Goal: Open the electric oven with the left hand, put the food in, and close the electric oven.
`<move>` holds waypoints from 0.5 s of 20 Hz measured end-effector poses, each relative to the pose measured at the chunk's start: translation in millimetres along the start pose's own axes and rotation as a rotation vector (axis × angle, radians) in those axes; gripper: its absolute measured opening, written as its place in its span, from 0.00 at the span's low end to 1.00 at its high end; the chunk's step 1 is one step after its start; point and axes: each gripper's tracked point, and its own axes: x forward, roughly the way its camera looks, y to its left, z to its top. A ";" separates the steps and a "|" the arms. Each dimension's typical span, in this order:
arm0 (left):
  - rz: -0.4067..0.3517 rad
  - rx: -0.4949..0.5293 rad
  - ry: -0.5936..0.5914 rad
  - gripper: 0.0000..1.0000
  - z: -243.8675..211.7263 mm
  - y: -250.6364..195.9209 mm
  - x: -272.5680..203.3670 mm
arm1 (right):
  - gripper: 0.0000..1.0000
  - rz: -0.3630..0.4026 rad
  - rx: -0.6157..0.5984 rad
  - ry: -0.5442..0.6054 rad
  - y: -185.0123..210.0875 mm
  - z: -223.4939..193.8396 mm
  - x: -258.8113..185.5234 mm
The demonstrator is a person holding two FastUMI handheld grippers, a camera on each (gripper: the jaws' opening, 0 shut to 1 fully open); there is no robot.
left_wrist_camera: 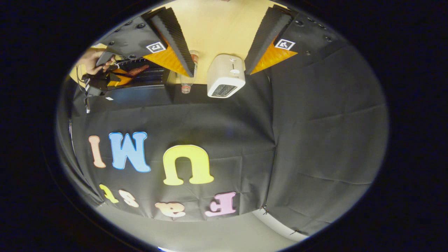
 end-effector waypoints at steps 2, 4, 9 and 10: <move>0.000 -0.002 0.002 1.00 -1.6 -0.2 1.7 | 0.14 -0.031 -0.018 -0.015 -9.0 5.1 3.9; -0.002 -0.004 0.006 1.00 -1.9 -2.1 3.3 | 0.14 -0.049 -0.029 -0.012 -13.5 6.7 4.9; -0.011 -0.017 0.007 0.97 -3.8 -10.3 5.5 | 0.28 -0.129 -0.127 0.001 -29.8 10.1 3.8; -0.013 -0.020 0.007 0.97 -3.9 -13.3 5.3 | 0.28 -0.149 -0.164 0.003 -32.8 10.5 1.9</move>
